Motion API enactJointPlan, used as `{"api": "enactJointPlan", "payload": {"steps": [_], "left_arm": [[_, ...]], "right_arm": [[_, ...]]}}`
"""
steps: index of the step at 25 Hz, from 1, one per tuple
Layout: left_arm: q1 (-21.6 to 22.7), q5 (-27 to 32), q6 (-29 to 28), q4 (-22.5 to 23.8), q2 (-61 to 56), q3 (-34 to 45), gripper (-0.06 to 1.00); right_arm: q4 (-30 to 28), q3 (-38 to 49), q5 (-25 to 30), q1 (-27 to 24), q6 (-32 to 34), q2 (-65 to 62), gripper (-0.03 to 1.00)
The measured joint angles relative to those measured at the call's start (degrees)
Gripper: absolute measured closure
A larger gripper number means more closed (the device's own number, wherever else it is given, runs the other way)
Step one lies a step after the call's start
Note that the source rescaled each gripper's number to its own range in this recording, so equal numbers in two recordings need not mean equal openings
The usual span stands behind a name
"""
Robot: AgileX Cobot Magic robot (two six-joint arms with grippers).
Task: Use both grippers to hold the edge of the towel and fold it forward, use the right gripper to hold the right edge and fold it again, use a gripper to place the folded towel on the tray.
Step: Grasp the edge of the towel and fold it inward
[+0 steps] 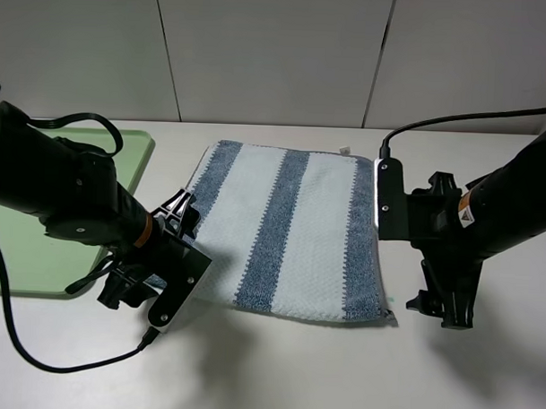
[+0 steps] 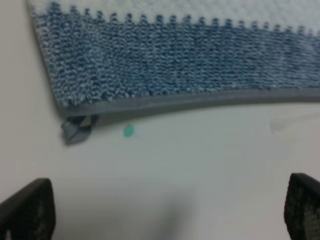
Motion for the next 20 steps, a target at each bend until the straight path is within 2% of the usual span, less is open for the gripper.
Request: {"api": "enactJointPlan", "payload": {"steps": [11, 20], "left_arm": [[0.0, 0.0, 0.0, 0.0, 0.0, 0.0, 0.06], [0.0, 0.0, 0.0, 0.0, 0.0, 0.0, 0.06]], "right_arm": [[1.1, 0.0, -4.6, 0.0, 0.0, 7.1, -0.03], [4.6, 0.0, -7.3, 0.0, -0.3, 8.1, -0.03]]}}
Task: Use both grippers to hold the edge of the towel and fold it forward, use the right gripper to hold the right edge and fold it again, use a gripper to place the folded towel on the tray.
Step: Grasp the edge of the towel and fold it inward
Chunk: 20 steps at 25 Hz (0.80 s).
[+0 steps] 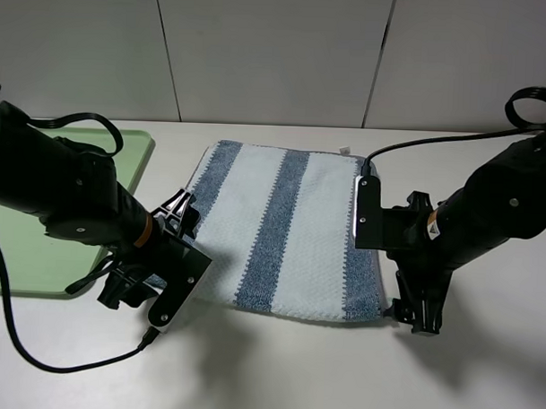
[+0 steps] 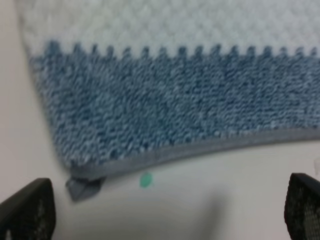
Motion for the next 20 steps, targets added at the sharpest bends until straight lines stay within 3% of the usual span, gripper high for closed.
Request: {"api": "enactJointPlan", "payload": {"steps": [11, 20], "left_arm": [[0.0, 0.0, 0.0, 0.0, 0.0, 0.0, 0.06], [0.0, -0.1, 0.0, 0.0, 0.0, 0.0, 0.06]], "right_arm": [[8.1, 0.0, -1.1, 0.0, -6.8, 0.0, -0.03], [9.7, 0.5, -2.7, 0.0, -7.7, 0.5, -0.03]]}}
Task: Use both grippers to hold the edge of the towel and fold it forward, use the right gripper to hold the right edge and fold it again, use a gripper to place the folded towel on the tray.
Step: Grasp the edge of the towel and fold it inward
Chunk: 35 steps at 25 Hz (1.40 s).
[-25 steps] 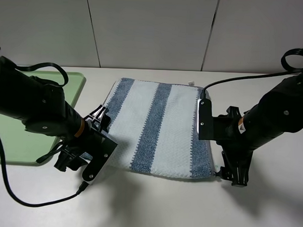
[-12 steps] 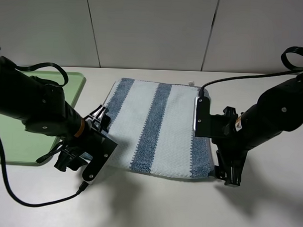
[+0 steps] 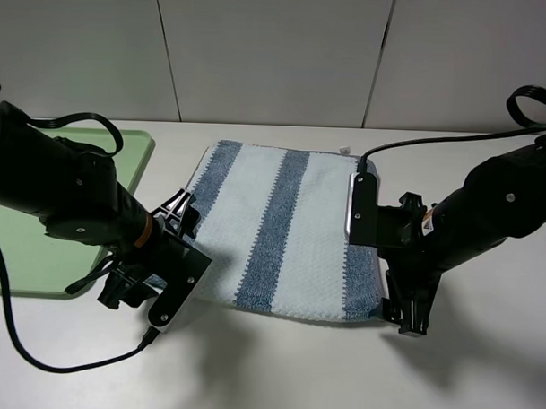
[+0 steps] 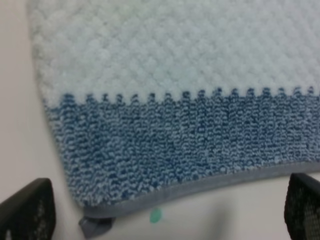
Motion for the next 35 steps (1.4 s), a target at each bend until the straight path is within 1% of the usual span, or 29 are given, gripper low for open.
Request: {"api": "enactJointPlan", "payload": {"steps": [6, 12, 23, 27, 33, 35], "left_arm": [[0.0, 0.0, 0.0, 0.0, 0.0, 0.0, 0.06], [0.0, 0.0, 0.0, 0.0, 0.0, 0.0, 0.06], [0.0, -0.1, 0.0, 0.0, 0.0, 0.0, 0.06], [0.0, -0.1, 0.0, 0.0, 0.0, 0.0, 0.06], [0.0, -0.2, 0.0, 0.0, 0.0, 0.0, 0.06], [0.0, -0.2, 0.0, 0.0, 0.0, 0.0, 0.06]], "right_arm": [[0.3, 0.1, -0.3, 0.0, -0.7, 1.9, -0.03], [0.9, 0.1, -1.7, 0.0, -0.9, 4.7, -0.03], [1.2, 0.0, -2.0, 0.0, -1.5, 8.5, -0.03], [1.0, -0.1, -2.2, 1.8, -2.0, 8.6, -0.03], [1.0, -0.1, -5.0, 7.3, -2.3, 8.6, -0.03], [1.2, -0.1, -5.9, 8.4, -2.3, 8.8, -0.03]]}}
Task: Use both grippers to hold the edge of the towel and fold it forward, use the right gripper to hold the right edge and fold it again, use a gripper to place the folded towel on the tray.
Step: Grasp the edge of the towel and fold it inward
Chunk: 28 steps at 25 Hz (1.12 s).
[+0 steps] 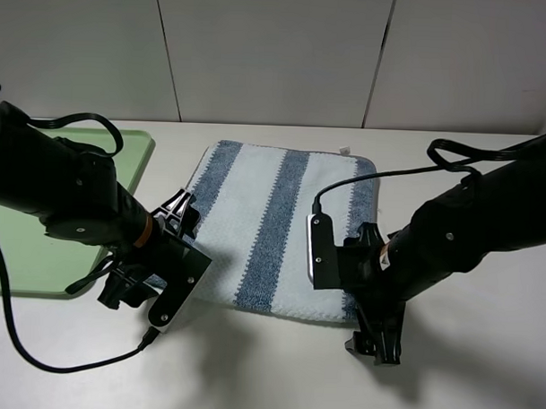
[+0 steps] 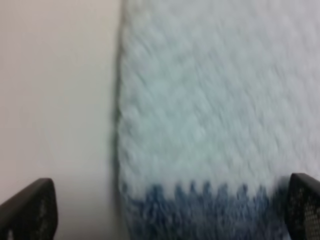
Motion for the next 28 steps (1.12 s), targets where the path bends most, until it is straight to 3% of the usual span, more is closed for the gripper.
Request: {"api": "enactJointPlan", "payload": {"steps": [10, 13, 24, 28], "left_arm": [[0.0, 0.0, -0.1, 0.0, 0.0, 0.0, 0.07], [0.0, 0.4, -0.2, -0.1, 0.1, 0.0, 0.12], [0.0, 0.8, -0.5, -0.3, 1.0, 0.3, 0.57], [0.0, 0.8, -0.5, -0.4, 1.0, 0.3, 0.85]], "right_arm": [[0.1, 0.0, -0.2, 0.2, 0.0, 0.0, -0.03], [0.1, 0.0, -0.3, 0.2, 0.0, 0.0, -0.03], [-1.0, -0.7, 0.6, 0.0, 0.4, 2.3, -0.03], [-1.0, -1.3, 1.4, -0.1, 0.7, 3.3, -0.03]]}}
